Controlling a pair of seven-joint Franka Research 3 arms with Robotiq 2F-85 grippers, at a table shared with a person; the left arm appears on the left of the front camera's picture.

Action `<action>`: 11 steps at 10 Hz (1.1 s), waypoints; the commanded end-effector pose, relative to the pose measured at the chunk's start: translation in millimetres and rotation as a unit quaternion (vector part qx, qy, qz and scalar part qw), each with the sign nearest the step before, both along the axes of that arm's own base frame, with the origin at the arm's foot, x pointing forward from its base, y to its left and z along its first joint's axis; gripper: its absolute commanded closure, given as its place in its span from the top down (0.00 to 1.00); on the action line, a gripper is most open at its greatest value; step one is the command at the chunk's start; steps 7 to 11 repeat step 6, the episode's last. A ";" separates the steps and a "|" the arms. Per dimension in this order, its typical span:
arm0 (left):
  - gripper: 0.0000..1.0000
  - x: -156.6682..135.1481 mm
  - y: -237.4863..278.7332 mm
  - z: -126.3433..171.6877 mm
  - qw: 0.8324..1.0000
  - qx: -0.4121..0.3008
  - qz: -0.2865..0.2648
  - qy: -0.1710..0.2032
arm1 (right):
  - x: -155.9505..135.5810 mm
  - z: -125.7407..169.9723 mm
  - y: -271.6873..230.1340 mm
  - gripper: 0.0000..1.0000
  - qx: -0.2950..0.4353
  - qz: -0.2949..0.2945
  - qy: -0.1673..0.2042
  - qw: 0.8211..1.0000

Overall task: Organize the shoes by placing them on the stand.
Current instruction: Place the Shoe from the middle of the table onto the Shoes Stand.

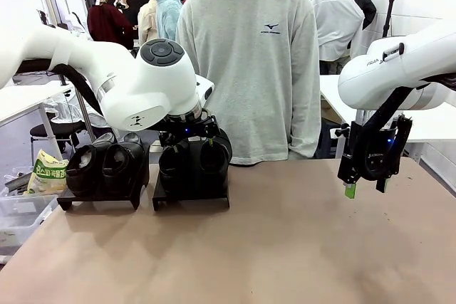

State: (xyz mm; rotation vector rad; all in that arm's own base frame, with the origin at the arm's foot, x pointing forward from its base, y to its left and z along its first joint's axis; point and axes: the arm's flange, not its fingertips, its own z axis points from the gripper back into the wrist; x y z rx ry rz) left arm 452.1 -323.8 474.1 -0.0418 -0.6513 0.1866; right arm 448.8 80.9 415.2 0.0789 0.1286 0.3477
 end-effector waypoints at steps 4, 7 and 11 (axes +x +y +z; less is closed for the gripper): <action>1.00 1.8 -0.3 -1.3 1.000 0.000 -0.003 -0.010 | 1.3 2.6 0.2 1.00 -0.013 -0.004 0.002 1.000; 1.00 1.8 -0.3 -1.3 1.000 0.000 -0.003 -0.010 | 1.3 2.6 0.2 1.00 -0.013 -0.004 0.002 1.000; 1.00 1.8 -0.3 -1.3 1.000 0.000 -0.003 -0.010 | 1.3 2.6 0.2 1.00 -0.013 -0.004 0.002 1.000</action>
